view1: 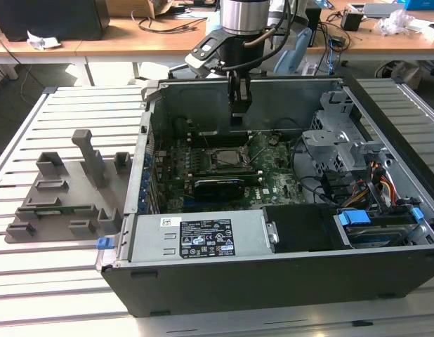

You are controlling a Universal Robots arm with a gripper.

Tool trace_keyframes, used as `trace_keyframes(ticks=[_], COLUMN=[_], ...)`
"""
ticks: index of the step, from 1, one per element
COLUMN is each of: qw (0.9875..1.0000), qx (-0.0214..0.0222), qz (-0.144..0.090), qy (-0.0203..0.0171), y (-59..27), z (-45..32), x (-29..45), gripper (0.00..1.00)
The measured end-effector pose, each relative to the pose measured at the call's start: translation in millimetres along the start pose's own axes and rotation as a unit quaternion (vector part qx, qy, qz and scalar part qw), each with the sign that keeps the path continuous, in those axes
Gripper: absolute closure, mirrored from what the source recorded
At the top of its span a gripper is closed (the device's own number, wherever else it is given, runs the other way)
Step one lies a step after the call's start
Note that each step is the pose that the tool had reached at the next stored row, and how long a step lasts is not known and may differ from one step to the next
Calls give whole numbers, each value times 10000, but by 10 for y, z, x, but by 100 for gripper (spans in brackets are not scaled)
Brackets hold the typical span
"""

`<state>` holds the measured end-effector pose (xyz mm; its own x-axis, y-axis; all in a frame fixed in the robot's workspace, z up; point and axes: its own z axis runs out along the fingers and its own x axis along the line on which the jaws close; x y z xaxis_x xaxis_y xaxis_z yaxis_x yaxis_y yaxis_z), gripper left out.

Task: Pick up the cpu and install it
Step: 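Close the cpu cover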

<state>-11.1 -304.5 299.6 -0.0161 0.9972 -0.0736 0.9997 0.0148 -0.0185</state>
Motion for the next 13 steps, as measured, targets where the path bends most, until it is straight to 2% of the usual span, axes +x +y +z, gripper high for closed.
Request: trace_keyframes(ticks=[1,8,11,13], qw=[10000,10000,10000,10000], qx=[0,5,18,43], qz=[2,1,0,-2], qy=[-1,0,0,2], y=[84,438,614,731], z=[0,-5,-5,6], x=[-1,-6,-9,-8], gripper=[89,89,89,89])
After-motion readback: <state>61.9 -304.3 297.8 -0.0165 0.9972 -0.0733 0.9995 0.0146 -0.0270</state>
